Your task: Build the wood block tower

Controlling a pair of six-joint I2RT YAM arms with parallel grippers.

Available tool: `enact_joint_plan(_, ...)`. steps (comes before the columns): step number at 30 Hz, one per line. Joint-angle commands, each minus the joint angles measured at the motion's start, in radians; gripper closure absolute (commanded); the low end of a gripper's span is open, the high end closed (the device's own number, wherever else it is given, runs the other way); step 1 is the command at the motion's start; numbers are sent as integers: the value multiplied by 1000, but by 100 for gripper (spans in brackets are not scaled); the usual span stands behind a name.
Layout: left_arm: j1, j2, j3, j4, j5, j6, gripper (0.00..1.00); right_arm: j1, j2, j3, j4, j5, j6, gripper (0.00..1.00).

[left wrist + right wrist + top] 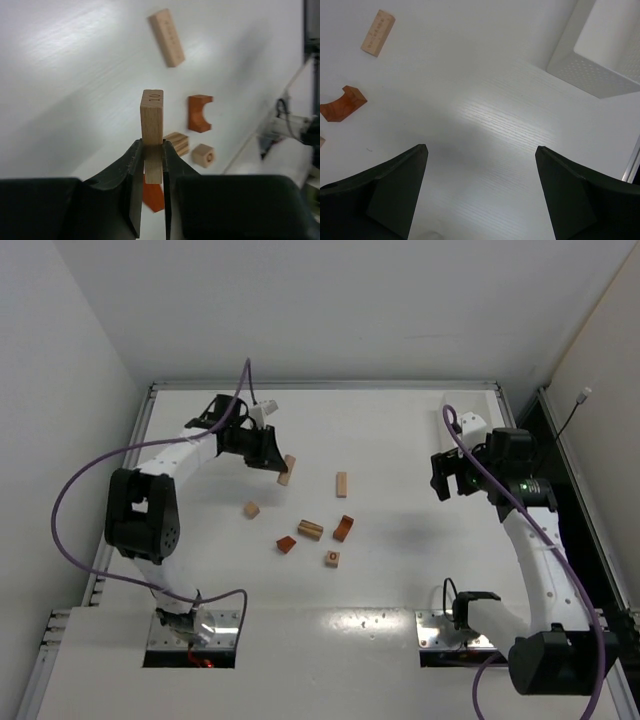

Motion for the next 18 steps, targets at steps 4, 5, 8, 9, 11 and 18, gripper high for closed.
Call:
enact_joint_plan(4, -30, 184, -1, 178, 314, -253, 100, -9, 32, 33, 36, -72, 52, 14)
enact_joint_plan(5, -30, 205, 9, 179, 325, -263, 100, -9, 43, 33, 36, -72, 62, 14)
enact_joint_plan(8, -30, 281, 68, 199, 334, -276, 100, -18, 54, 51, 36, -72, 62, 14)
enact_joint_plan(9, -30, 295, 80, 199, 324, -293, 100, -18, 54, 52, 36, -72, 62, 14)
enact_joint_plan(11, -39, 305, 103, 199, 298, -307, 100, -18, 63, 61, 36, -72, 62, 14)
enact_joint_plan(18, -62, 310, 45, 409, 131, -480, 100, -37, 72, 70, 45, -82, 71, 14)
